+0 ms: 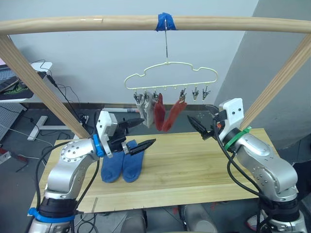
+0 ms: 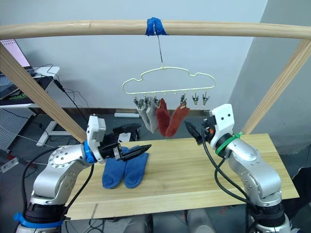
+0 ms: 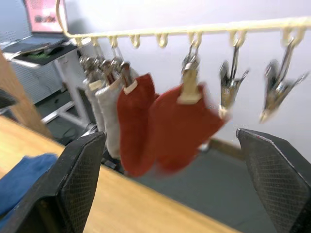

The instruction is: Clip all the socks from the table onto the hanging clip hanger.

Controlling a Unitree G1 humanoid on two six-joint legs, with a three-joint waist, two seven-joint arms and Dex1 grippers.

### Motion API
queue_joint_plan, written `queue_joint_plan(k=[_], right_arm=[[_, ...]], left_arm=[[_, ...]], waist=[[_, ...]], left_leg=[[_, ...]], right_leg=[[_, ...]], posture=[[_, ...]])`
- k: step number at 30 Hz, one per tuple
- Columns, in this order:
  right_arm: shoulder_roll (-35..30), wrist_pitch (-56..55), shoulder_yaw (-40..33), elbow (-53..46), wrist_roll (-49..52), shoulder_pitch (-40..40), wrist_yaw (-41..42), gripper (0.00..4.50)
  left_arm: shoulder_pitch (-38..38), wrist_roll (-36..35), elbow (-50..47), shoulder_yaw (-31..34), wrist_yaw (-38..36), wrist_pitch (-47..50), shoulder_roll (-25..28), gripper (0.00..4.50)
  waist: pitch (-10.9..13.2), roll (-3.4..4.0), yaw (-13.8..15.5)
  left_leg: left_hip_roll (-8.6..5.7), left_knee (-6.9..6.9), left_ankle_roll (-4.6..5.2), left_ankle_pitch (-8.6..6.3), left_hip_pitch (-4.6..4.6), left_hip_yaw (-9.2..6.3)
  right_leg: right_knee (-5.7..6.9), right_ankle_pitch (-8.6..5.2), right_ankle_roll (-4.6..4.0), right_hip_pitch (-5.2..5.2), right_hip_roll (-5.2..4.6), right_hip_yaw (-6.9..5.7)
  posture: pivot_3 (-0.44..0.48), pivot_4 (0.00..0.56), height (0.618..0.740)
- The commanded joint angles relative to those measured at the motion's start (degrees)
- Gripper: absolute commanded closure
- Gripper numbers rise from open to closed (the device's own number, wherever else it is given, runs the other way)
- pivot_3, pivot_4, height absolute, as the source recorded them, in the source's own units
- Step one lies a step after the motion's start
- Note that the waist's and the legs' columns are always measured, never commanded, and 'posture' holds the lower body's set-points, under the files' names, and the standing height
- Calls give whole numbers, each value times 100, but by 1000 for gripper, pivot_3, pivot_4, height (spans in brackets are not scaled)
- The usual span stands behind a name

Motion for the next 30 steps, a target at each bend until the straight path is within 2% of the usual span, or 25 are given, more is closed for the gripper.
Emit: queue_joint_plan(k=[1,2,17,21,24,30], right_arm=[[225,-600,236,164,-678,-140,-377,1257],[333,-739,284,264,-864,-164,-517,1561],[774,-1540,296,1131,-1662,-339,-638,1561],[934,-1702,271,1364,-1763,-431,-681,2495],[1005,-1767,288,1459,-1848,-471,-669,3544],[1183,-1982,279,1789,-2030,-643,-757,3544]], left_arm=[[247,-420,-733,333,174,278,140,0],[322,-467,-860,361,259,325,129,0],[487,-507,-1282,223,820,442,-17,0],[405,-517,-1268,215,950,465,-55,0],[432,-527,-1298,207,956,465,-42,0],[457,-501,-1338,158,1008,455,-56,0]], waist=[[0,0,13],[0,0,27],[1,1,127],[2,1,163],[2,2,194],[2,2,208]], left_leg=[[2,-2,0,0,0,0],[1,-4,0,0,1,0],[0,-5,0,0,4,0],[1,-5,0,0,4,-1],[1,-6,0,0,4,0],[1,-7,0,0,4,-1]], right_leg=[[0,-3,-6,-1,1,0],[1,-7,-12,-1,0,0],[3,-13,-25,1,0,-1],[4,-13,-26,1,1,-1],[3,-13,-26,1,1,-1],[5,-13,-26,1,1,-1]], posture=[[-123,148,740],[-118,151,740],[-84,166,740],[-79,168,740],[-75,169,740],[-69,168,740]])
